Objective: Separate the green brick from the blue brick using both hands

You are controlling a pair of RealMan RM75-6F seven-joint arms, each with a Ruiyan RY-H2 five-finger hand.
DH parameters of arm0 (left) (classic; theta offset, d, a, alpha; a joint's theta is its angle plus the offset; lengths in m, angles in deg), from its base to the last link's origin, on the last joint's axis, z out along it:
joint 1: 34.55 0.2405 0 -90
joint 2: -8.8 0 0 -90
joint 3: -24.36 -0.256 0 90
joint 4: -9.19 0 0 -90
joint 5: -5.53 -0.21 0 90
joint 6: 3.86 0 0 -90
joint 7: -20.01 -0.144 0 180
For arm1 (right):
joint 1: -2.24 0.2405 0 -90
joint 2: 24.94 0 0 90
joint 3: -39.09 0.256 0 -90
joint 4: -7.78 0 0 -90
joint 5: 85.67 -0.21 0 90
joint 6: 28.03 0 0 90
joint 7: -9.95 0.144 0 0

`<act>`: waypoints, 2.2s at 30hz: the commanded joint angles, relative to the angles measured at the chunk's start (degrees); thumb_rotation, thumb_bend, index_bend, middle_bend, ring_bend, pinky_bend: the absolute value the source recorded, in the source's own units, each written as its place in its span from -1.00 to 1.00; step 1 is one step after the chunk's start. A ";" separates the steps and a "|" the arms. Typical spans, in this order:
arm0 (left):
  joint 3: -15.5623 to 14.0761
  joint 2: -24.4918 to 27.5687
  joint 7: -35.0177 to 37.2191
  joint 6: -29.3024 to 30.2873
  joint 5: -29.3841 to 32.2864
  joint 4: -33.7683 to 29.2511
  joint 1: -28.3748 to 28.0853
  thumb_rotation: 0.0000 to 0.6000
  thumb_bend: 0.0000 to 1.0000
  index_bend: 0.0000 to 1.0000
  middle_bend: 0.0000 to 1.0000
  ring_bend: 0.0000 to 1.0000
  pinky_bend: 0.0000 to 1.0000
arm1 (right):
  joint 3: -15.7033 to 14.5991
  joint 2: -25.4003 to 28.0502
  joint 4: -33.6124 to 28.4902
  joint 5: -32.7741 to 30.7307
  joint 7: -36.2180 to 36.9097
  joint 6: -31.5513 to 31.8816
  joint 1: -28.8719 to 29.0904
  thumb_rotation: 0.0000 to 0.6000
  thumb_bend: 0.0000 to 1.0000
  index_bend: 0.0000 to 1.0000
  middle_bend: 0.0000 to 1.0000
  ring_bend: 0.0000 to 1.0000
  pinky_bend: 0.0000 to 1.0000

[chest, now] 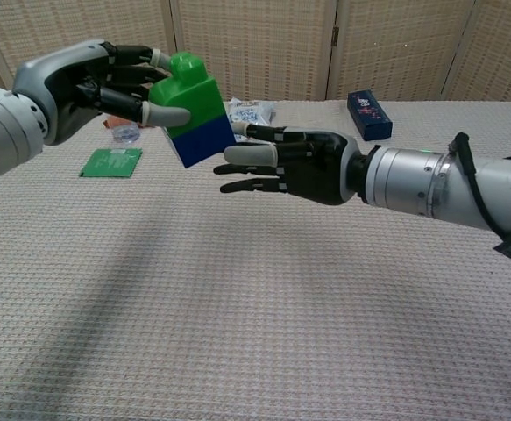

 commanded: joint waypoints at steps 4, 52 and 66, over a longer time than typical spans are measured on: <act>-0.43 0.61 0.85 -0.40 -0.51 -0.61 0.05 1.00 -0.52 0.26 0.65 -0.18 -0.84 | 0.03 2.86 -2.44 -1.14 -4.22 -3.03 1.66 1.00 -0.37 -0.89 -0.77 -0.66 -0.60; -0.83 2.02 6.18 -5.05 1.54 0.18 -2.16 1.00 -0.52 0.27 0.66 -0.18 -0.84 | 6.46 2.60 -8.02 -12.96 -27.57 -9.49 2.71 1.00 -0.37 0.02 -0.40 -0.41 -0.42; -1.12 1.32 6.48 -4.42 1.51 0.47 -2.15 1.00 -0.52 0.27 0.67 -0.18 -0.84 | 9.52 0.21 -8.24 -17.81 -35.04 -7.61 0.37 1.00 -0.37 0.55 0.06 0.01 -0.15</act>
